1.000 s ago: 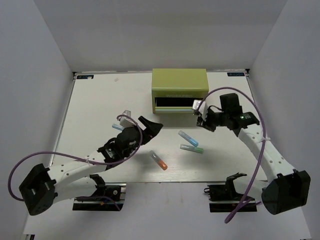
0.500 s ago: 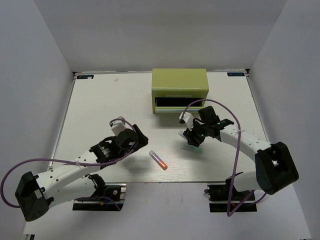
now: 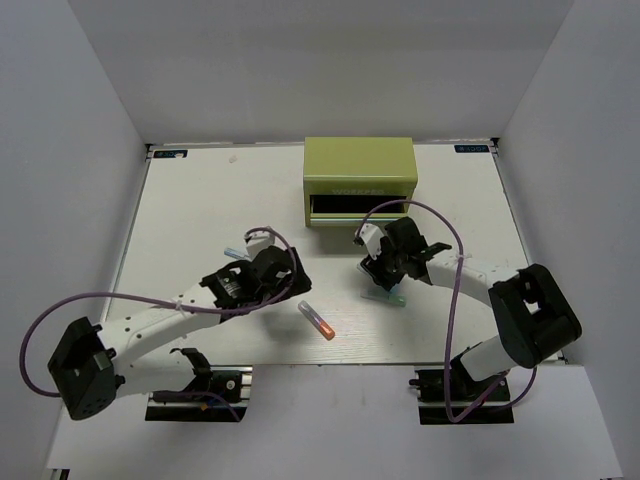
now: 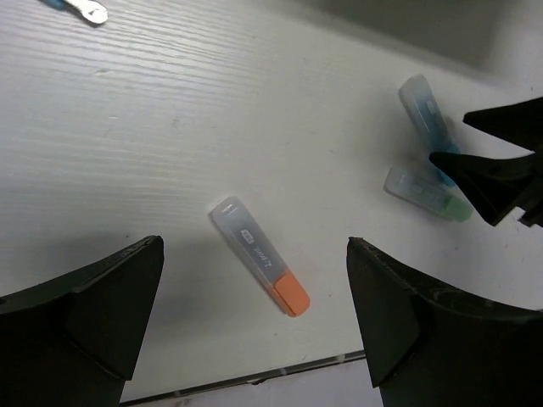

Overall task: Sort the stationery into containers
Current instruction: Pick up the pen from the center of the board, then place the pen in the drawer.

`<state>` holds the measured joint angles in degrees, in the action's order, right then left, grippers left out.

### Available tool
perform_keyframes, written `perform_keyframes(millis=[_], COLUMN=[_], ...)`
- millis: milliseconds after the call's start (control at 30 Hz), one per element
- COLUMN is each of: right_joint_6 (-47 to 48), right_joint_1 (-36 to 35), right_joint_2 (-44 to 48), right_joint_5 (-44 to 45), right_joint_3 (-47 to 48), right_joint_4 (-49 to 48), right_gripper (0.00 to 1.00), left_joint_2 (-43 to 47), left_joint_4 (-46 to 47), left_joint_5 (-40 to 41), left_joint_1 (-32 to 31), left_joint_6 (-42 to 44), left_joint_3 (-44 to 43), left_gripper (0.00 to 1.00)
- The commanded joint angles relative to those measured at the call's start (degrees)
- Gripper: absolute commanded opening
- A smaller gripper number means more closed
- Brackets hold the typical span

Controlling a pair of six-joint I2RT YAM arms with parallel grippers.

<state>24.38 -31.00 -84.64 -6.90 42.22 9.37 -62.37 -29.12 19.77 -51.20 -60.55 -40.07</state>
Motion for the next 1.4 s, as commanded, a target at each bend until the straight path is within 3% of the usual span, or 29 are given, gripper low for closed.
perform_keyframes(millis=[0, 233, 400, 533, 633, 767, 900, 1033, 1367], right_joint_6=[-1.00, -0.83, 1.36, 8.83, 16.72, 23.33, 24.13, 26.85, 32.74], right_joint_1=[-0.55, -0.72, -0.46, -0.46, -0.38, -0.37, -0.29, -0.28, 0.15], right_joint_2=[-0.35, -0.96, 0.44, 6.75, 12.04, 14.59, 11.62, 6.44, -2.28], right_joint_5=[0.83, -1.71, -4.00, -14.43, -21.46, -23.25, -17.99, -9.29, 0.65], right_joint_3=[-1.34, -3.10, -3.90, 0.48, 6.10, 12.79, 19.46, 23.43, 30.55], right_joint_4=[-2.60, -1.81, -0.59, 6.51, 13.56, 18.49, 15.44, 10.52, 4.96], right_gripper=[0.56, 0.45, 0.24, 0.21, 0.20, 0.20, 0.18, 0.18, 0.18], left_joint_2=[-4.49, -12.95, -9.89, -4.61, -1.80, -1.18, -2.49, -4.95, -18.83], left_joint_4=[2.32, -1.89, -2.69, -2.69, -3.39, -6.11, -8.92, -9.46, -15.35], left_joint_5=[-4.82, -10.62, -10.63, -10.63, -11.16, -12.21, -12.73, -13.88, -16.86], left_joint_1=[0.14, 0.14, 0.14, 0.14, 0.14, 0.14, 0.14, 0.14, 0.14], left_joint_6=[6.75, 17.65, 19.95, 19.34, 15.92, 6.44, -8.22, -16.06, -21.62], left_joint_3=[-5.43, -12.22, -10.74, -8.01, -6.60, -6.60, -7.20, -7.74, -16.43], left_gripper=[0.99, 0.99, 0.99, 0.99, 0.99, 0.99, 0.99, 0.99, 0.99])
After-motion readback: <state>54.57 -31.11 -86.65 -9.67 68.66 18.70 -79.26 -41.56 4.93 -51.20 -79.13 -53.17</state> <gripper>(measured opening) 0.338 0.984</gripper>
